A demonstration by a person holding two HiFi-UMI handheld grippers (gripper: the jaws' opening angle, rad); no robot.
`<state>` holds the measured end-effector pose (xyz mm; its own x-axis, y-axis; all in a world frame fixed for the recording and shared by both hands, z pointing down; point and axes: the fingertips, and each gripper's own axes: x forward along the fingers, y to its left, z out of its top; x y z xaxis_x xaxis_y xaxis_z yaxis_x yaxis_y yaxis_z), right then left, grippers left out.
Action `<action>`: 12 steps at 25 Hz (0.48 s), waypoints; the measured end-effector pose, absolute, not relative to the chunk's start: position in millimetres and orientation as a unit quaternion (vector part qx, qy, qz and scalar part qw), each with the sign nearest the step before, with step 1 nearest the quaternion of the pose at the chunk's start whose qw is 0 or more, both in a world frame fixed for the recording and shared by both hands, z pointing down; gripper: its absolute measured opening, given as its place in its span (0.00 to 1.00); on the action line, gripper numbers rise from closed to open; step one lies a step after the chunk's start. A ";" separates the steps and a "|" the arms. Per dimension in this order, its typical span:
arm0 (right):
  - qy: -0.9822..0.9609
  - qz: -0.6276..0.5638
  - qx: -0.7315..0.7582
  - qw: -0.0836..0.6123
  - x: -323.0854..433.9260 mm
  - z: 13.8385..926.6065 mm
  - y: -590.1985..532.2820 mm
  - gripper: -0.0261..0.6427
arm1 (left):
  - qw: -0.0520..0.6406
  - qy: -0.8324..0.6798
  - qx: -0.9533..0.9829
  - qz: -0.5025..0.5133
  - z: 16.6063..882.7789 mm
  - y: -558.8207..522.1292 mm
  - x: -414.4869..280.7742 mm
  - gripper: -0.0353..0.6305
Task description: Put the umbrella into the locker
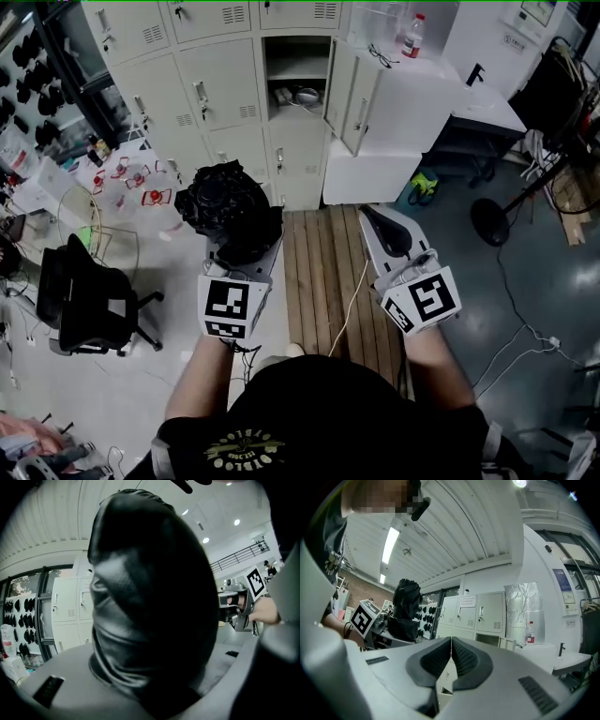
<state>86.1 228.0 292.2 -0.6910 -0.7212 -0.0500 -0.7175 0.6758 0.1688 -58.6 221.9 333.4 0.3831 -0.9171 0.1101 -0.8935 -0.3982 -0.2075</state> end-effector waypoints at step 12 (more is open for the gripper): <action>-0.912 -0.092 0.399 0.014 41.8 292.6 184.1 0.08 | 0.054 0.558 -0.823 -0.093 330.3 184.5 -116.5 0.43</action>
